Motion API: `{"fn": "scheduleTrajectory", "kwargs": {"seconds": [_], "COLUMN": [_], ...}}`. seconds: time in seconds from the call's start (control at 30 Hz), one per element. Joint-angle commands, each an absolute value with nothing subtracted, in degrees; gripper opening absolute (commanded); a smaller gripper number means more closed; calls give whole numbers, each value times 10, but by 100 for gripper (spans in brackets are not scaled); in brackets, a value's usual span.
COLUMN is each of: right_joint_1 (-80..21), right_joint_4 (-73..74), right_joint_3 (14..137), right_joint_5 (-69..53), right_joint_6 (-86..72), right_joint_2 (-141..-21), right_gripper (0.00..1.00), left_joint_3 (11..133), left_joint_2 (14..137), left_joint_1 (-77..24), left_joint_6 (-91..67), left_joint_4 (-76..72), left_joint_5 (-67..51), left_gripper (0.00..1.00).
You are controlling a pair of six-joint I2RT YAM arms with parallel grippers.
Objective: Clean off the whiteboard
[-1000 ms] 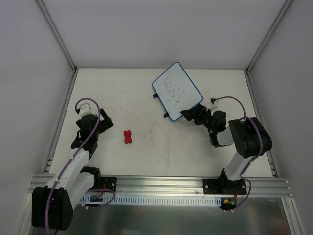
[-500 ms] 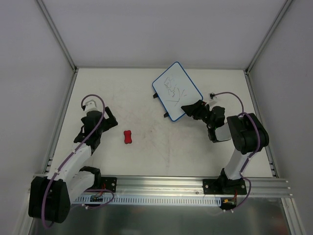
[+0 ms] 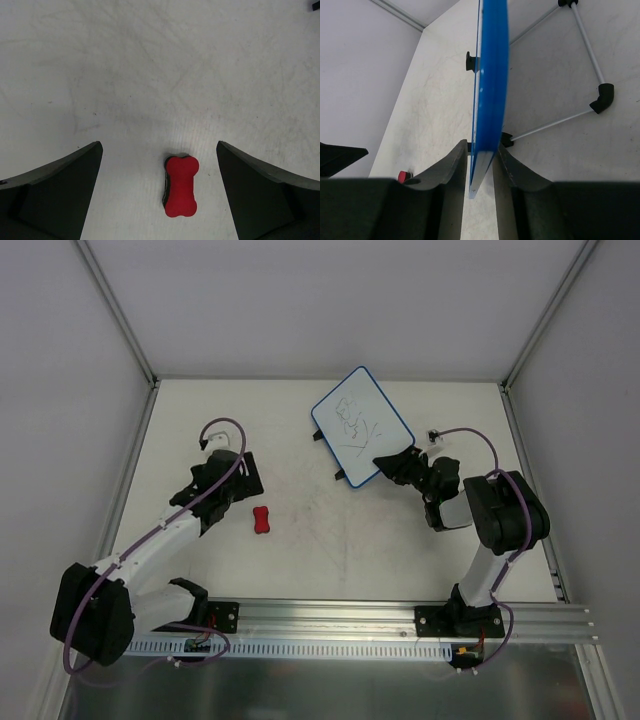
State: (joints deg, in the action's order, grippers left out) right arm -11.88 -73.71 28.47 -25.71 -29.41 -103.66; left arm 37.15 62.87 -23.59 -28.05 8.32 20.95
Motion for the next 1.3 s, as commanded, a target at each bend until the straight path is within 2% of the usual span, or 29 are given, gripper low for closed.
{"fn": "scheduleTrajectory", "kwargs": {"seconds": [0.0, 0.27, 0.37, 0.4, 0.63, 0.8, 1.0, 1.27], "right_joint_1": [-120, -119, -119, -120, -119, -116, -114, -113], "right_joint_4": [-877, -877, -877, -877, -877, -877, -877, -877], "right_joint_3": [286, 280, 282, 283, 284, 284, 285, 286], "right_joint_5": [-245, -242, -244, -246, -247, -246, -249, -250], "right_joint_6": [-284, -284, -285, -285, -283, -287, -290, -294], "right_joint_2": [-1035, -1034, -1035, -1036, -1040, -1041, -1042, -1042], "right_gripper": [29, 17, 1, 0, 0, 0, 0, 0], "left_joint_3": [421, 440, 442, 443, 459, 463, 463, 451], "left_joint_2": [657, 720, 723, 724, 758, 778, 805, 813], "left_joint_1": [-238, -252, -263, -271, -300, -311, -321, -326], "left_joint_6": [-284, -291, -289, -287, -287, -315, -338, -381], "left_joint_4": [161, 197, 201, 201, 218, 236, 238, 238], "left_joint_5": [185, 151, 136, 131, 116, 112, 130, 154], "left_gripper": [99, 99, 99, 99, 94, 79, 70, 66]}}
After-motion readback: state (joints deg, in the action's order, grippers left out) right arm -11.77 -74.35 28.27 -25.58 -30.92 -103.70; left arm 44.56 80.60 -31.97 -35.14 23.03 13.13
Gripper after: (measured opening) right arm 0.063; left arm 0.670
